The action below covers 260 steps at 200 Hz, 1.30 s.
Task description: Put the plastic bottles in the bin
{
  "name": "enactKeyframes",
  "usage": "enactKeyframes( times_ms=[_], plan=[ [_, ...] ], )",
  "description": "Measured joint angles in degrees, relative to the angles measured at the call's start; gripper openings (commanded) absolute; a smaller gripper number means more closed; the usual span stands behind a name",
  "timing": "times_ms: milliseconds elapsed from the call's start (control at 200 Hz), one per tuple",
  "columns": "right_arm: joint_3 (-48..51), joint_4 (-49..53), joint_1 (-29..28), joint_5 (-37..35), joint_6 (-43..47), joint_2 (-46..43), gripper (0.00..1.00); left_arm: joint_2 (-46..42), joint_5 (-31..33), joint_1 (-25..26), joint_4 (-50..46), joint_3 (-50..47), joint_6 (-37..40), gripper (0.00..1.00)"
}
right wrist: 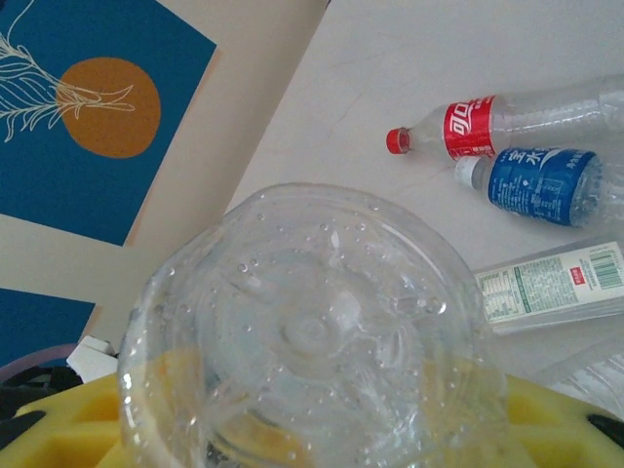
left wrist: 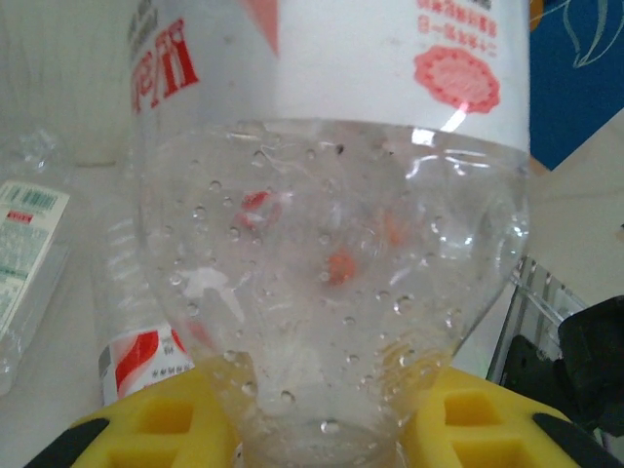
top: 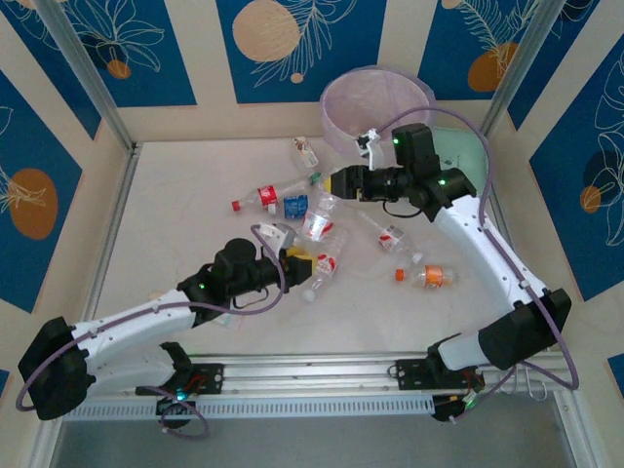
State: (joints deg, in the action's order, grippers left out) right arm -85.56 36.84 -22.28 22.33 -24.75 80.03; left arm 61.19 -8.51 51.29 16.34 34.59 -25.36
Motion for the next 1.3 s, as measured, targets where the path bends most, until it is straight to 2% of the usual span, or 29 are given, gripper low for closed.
enactKeyframes(
  times_ms=[50,80,220,400,495,660,795,1026,1211,1301],
  plan=[
    [-2.6,1.07,0.44,-1.03,1.44,0.0,0.45,-0.66,-0.02,0.02,-0.09,0.22,0.0,0.93],
    [-4.76,1.6,1.25,-1.84,2.38,0.0,0.44,-1.25,-0.02,0.04,-0.63,0.22,-0.04,0.99],
    [-14.36,1.55,6.38,-5.95,5.86,-0.11,0.41,-4.28,1.33,0.13,-2.4,0.17,-0.63,0.99],
    [-20.31,-6.6,14.43,-10.03,6.36,-0.24,0.23,-8.13,4.59,0.13,-7.04,0.15,-1.11,0.99],
    [-21.16,-12.41,16.65,-14.36,6.67,1.09,0.15,-9.25,6.01,0.13,-9.94,-0.11,-1.77,0.99],
    [-23.47,-21.57,16.61,-22.73,10.47,8.66,0.1,-12.44,8.17,0.13,-14.29,-2.49,-3.54,0.98],
    [-29.99,-22.95,16.22,-26.86,14.01,18.97,0.08,-15.13,9.55,0.17,-17.64,-3.13,-4.17,0.97],
    [-45.88,-17.27,13.84,-29.33,19.93,35.56,0.07,-16.44,10.8,0.17,-20.68,-3.13,-4.55,0.96],
    [-64.57,-7.63,10.45,-30.08,25.88,48.96,0.06,-16.41,10.8,0.17,-21.99,-3.13,-5.25,0.96],
    [-70.12,-2.91,9.35,-30.08,27.87,53.66,0.06,-16.46,10.8,0.17,-22.05,-3.13,-5.68,0.96]
  ],
)
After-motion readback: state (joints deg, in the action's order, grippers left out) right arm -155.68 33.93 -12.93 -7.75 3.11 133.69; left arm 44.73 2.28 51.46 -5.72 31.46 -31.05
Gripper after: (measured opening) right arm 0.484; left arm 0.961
